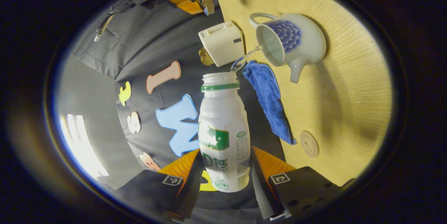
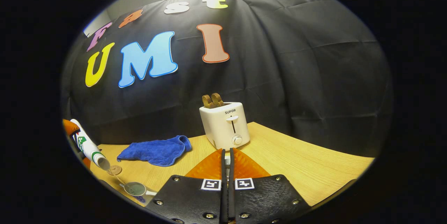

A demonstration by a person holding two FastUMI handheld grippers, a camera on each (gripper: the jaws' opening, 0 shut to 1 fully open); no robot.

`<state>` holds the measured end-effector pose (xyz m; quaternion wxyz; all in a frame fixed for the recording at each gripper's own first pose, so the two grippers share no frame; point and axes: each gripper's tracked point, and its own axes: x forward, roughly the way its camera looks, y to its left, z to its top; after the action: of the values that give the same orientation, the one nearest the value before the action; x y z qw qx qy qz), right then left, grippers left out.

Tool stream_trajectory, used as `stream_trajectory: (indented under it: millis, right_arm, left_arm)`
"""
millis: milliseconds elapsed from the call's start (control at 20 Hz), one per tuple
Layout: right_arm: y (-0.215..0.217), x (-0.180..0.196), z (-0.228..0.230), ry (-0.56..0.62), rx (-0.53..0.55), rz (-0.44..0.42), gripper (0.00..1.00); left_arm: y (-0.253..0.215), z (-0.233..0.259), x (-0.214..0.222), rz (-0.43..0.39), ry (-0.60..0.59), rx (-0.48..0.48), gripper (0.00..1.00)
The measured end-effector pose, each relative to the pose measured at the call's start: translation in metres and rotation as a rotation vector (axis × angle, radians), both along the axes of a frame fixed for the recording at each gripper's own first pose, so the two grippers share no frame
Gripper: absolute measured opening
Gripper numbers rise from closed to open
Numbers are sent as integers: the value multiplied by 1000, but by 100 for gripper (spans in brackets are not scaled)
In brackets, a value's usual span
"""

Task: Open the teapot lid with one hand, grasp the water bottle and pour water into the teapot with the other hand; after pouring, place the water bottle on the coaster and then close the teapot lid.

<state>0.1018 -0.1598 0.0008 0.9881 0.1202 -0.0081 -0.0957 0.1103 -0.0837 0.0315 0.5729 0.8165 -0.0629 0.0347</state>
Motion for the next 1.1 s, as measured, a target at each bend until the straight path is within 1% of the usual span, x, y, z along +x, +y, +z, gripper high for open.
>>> stream_trajectory:
  millis: [50,450,550,600,650,800,850,900,950,1050,1100]
  right_arm:
    - [0,0,0,0,0,0,0]
    - [2,1,-1,1,1,6,0]
    - [3,1,1,0,1,9,0]
    - [3,1,0,0,1,10,0]
    - [3,1,0,1,0,11,0]
    - [3,1,0,2,1,13,0]
    - [3,1,1,2,1,13,0]
    - [3,1,0,3,1,13,0]
    - [3,1,1,3,2,13,0]
    - [4,1,0,3,2,16,0]
    - [4,1,-1,5,0,16,0]
  left_arm:
    - [-1,0,0,-1,-2,7,81]
    - [-2,2,-1,-17,-13,73,81]
    - [-2,3,-2,-24,-19,92,76]
    - [-2,3,-1,-25,-21,100,81]
    - [-2,4,-1,-27,-24,108,76]
    - [-3,5,-1,-32,-25,126,72]
    - [-3,5,-1,-32,-25,133,76]
    - [-3,5,-1,-34,-27,139,76]
    - [-4,5,-1,-35,-31,144,82]
    - [-4,6,-1,-39,-35,149,81]
    - [-4,7,-1,-42,-38,150,76]
